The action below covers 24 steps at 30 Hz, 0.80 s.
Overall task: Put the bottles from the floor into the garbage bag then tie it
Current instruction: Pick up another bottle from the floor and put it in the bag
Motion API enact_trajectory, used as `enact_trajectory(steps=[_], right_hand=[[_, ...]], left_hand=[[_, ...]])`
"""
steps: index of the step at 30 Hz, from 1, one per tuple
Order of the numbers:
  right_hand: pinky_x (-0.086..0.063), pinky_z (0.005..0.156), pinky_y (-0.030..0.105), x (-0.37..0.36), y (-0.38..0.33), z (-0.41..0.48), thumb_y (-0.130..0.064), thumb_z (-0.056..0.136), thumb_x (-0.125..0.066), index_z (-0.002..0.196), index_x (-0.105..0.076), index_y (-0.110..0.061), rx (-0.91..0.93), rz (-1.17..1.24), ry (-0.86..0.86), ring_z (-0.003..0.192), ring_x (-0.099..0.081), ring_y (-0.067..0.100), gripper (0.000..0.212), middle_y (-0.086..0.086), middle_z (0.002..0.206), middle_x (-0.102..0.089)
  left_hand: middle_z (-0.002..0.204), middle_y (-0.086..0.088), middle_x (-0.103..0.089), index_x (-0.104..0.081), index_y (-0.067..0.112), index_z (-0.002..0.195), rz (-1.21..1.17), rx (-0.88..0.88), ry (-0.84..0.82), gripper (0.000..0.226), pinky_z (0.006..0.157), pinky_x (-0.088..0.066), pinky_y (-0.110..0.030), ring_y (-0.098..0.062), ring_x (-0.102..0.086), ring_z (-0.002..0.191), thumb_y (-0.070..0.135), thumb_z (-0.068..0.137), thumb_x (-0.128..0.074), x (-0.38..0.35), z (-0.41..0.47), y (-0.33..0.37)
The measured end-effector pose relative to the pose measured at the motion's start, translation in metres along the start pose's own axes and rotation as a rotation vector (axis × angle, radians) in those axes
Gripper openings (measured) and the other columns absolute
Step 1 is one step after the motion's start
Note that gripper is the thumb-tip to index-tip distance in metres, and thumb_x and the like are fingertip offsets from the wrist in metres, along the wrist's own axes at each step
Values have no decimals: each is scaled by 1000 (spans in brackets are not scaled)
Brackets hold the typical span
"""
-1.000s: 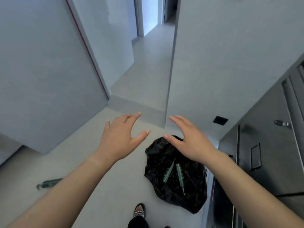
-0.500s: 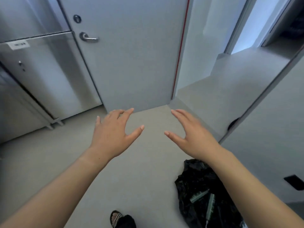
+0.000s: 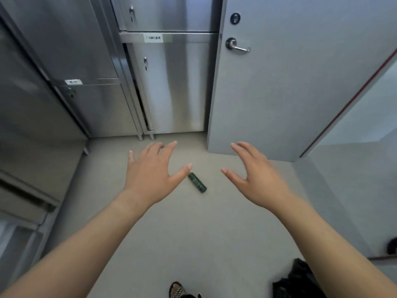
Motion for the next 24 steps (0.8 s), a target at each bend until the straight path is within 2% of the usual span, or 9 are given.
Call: enact_trajectory(steps=[5,12,17,24], right_hand=[[-23,112,36,-29,-24,55,-54,88,-46,144,-28,-22,46,-1,-58,138,-26,19,66,-1,152,-28],[-26,111,37,-69,-39,125,-52,90,-46,143,-29,-21,132,-16,-170,137,-28,20,64,1,152,-29],[-26,112,39,-86,-28,188,-54,90,-44,144,-27,-22,223,-12,-231,139,-25,19,65,0,153,-27],[-28,110,41,-88,13,293,-53,90,-44,144,-26,-21,360,3,-322,136,-30,23,65,2,152,-27]], left_hand=[[140,-2,-45,-31,31,143,24,78,-29,81,108,-22,-57,-21,-36,133,75,75,-22,-11,26,-49],[141,-1,-44,-32,31,142,31,228,-80,75,109,-25,-57,-20,-37,133,72,79,-28,-29,60,-97],[141,0,-44,-35,30,140,25,319,-73,71,108,-24,-55,-19,-38,132,69,81,-33,-44,105,-105],[137,0,-50,-38,28,139,15,440,-34,72,106,-33,-52,-21,-45,127,69,79,-31,-58,198,-78]])
Point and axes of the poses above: each hand's wrist, its own z-axis towards the middle knuckle, its own x-axis out of the back of the hand, y = z × x, the point moved 10 cm from there along z, towards the middle knuckle
